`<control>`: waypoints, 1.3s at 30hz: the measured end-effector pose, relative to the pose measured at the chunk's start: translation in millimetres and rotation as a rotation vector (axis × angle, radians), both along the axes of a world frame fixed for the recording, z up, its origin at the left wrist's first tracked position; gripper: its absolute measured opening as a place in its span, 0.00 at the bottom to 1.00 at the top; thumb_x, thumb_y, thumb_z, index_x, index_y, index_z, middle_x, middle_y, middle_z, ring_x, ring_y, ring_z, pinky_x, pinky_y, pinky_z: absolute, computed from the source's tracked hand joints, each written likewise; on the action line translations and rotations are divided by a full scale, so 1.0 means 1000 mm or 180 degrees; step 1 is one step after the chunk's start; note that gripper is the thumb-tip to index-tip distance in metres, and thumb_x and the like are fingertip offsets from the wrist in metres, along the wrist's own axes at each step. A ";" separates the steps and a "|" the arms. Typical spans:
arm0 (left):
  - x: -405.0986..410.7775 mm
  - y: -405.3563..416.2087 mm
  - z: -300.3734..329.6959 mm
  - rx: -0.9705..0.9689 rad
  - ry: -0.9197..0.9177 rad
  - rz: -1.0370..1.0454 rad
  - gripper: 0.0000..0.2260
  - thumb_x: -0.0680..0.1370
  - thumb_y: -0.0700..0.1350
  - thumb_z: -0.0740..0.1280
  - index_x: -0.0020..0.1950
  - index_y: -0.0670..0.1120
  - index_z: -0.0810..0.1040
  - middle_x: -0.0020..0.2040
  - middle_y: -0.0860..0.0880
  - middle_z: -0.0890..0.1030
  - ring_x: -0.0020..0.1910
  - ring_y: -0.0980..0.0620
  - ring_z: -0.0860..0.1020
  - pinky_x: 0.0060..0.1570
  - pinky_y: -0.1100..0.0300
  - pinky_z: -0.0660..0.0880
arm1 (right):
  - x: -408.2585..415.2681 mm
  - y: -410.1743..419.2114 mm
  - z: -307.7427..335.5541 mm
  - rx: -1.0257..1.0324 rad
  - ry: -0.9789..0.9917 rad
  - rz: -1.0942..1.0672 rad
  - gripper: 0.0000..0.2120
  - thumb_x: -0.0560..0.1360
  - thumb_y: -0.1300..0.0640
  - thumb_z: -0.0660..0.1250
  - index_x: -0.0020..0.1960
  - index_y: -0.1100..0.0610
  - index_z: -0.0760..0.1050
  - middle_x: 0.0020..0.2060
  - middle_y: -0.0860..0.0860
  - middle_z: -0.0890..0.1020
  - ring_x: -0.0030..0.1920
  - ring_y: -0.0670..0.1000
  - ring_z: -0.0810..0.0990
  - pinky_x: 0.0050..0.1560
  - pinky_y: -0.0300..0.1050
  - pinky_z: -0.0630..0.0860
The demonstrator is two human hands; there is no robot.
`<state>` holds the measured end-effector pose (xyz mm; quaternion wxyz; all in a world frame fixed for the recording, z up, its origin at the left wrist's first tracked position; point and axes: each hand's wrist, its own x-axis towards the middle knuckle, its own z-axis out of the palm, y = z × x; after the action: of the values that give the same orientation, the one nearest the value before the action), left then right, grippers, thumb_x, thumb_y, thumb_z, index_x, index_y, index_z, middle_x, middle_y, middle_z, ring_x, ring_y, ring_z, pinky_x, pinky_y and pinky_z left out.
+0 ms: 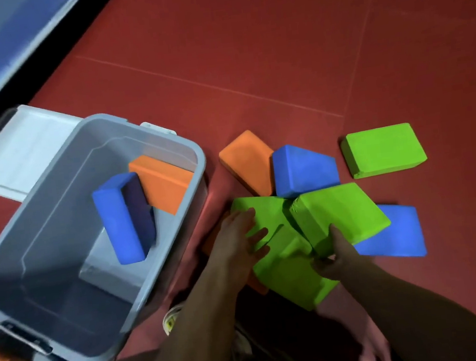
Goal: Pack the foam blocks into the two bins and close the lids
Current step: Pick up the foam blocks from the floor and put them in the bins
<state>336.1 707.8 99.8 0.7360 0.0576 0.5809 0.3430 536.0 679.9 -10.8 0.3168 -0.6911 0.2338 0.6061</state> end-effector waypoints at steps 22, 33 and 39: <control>-0.074 -0.012 0.008 0.0287 0.1338 0.0344 0.32 0.68 0.52 0.77 0.67 0.46 0.67 0.60 0.47 0.78 0.52 0.48 0.80 0.43 0.58 0.80 | -0.111 0.031 0.056 0.1379 0.1789 0.1591 0.14 0.67 0.51 0.64 0.42 0.58 0.84 0.39 0.53 0.84 0.36 0.50 0.84 0.37 0.41 0.80; -0.089 -0.021 0.010 0.0878 0.2492 0.0090 0.27 0.65 0.44 0.80 0.57 0.52 0.68 0.53 0.47 0.79 0.51 0.47 0.80 0.51 0.51 0.79 | -0.091 0.043 0.016 0.1241 -0.2590 0.7295 0.42 0.65 0.40 0.74 0.74 0.48 0.59 0.73 0.54 0.59 0.74 0.60 0.56 0.68 0.60 0.60; -0.094 -0.024 0.009 0.0922 0.2390 0.0341 0.30 0.61 0.49 0.80 0.58 0.54 0.69 0.54 0.49 0.78 0.52 0.50 0.80 0.53 0.48 0.79 | -0.077 0.042 -0.003 0.0215 -0.2425 0.8591 0.52 0.64 0.49 0.77 0.77 0.48 0.48 0.76 0.51 0.52 0.76 0.61 0.49 0.68 0.66 0.58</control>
<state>241.9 683.6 109.2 0.4381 0.2516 0.7571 0.4143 459.4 722.3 -13.8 -0.4429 -0.4922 -0.7156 0.2225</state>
